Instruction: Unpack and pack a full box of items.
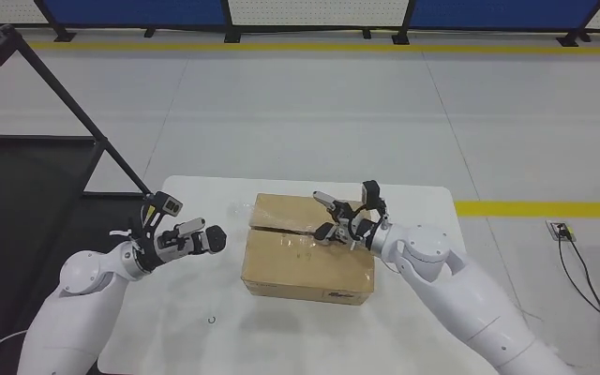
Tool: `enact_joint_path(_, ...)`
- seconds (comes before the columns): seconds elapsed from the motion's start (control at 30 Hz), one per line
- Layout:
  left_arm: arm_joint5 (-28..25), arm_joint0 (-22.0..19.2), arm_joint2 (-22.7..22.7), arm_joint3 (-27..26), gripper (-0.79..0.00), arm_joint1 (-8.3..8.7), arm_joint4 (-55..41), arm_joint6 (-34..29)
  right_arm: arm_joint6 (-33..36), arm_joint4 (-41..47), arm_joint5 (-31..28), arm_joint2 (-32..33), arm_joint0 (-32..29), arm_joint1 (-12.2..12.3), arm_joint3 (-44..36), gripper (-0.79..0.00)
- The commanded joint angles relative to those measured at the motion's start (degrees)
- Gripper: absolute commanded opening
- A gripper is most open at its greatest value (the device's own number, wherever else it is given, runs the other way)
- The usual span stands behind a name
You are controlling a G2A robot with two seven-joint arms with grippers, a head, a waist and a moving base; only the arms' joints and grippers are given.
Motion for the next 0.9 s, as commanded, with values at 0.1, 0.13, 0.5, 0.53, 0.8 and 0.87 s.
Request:
enact_joint_path(0.1, 0.1, -0.2, 0.2, -0.5, 0.000, -0.17, 0.3, 0.5, -1.9, -2.4, 1.3, -0.8, 0.3, -0.9, -0.2, 0.000)
enact_joint_path(0.13, 0.2, -0.3, 0.2, -0.6, 0.000, -0.22, 0.2, 0.6, -1.9, -2.7, 1.3, -0.9, 0.3, -1.1, -0.1, 0.000)
enact_joint_path(0.5, 0.8, -3.0, 2.4, -1.3, 0.000, -1.29, 0.9, 3.3, -3.6, -4.9, 0.2, -1.2, -0.4, -3.1, 0.8, 0.000)
enact_joint_path(0.53, 0.8, -3.2, 2.6, -1.2, 0.000, -1.36, 1.0, 3.2, -3.7, -4.9, 0.4, -1.2, -0.4, -3.1, 0.8, 0.000)
enact_joint_path(0.8, 0.8, -0.6, -1.9, 1.1, 0.000, -0.26, -0.1, 0.1, -3.7, -4.9, 0.4, -1.2, -0.4, -3.1, 0.8, 0.000)
enact_joint_path(0.87, 1.2, 0.4, -3.3, 1.3, 0.000, 0.14, -0.1, -0.2, -3.7, -4.9, 0.4, -1.2, -0.4, -3.1, 0.8, 0.000)
